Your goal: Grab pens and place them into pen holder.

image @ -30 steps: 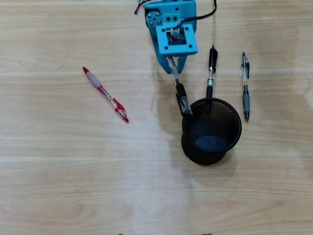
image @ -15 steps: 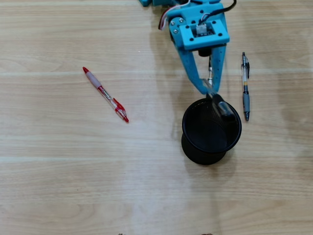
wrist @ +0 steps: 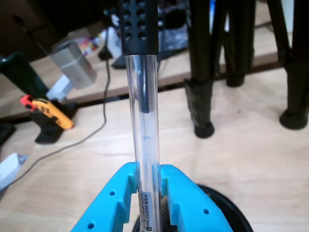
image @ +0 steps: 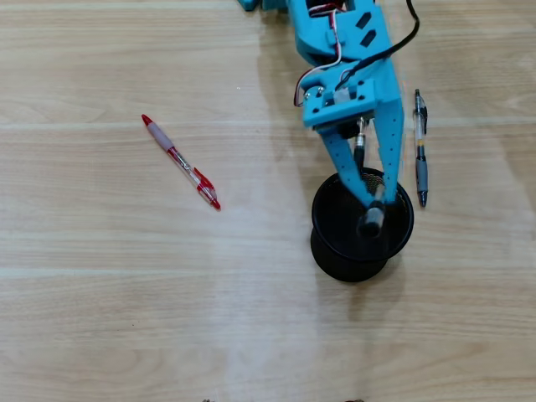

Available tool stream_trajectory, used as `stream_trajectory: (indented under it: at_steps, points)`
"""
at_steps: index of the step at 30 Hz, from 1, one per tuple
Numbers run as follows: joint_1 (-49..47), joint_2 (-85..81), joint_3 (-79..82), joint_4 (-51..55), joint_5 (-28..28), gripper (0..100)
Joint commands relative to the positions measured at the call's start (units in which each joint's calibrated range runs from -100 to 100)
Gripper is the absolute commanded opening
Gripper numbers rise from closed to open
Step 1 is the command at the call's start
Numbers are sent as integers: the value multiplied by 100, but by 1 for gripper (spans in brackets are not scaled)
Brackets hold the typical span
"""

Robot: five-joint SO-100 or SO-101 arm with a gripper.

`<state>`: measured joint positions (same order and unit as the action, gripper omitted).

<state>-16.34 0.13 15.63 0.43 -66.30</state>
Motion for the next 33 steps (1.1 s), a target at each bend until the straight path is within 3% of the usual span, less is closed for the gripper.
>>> stream_trajectory:
  at_steps: [1, 7, 19, 26, 33]
  points:
    - [-36, -47, 579, -477, -35, 2]
    - [5, 30, 1403, -1079, 7, 2]
    - [-60, 13, 1593, -1199, 18, 2]
    - [-60, 13, 1602, -1233, 18, 20]
    - [13, -47, 1647, -1749, 399, 20]
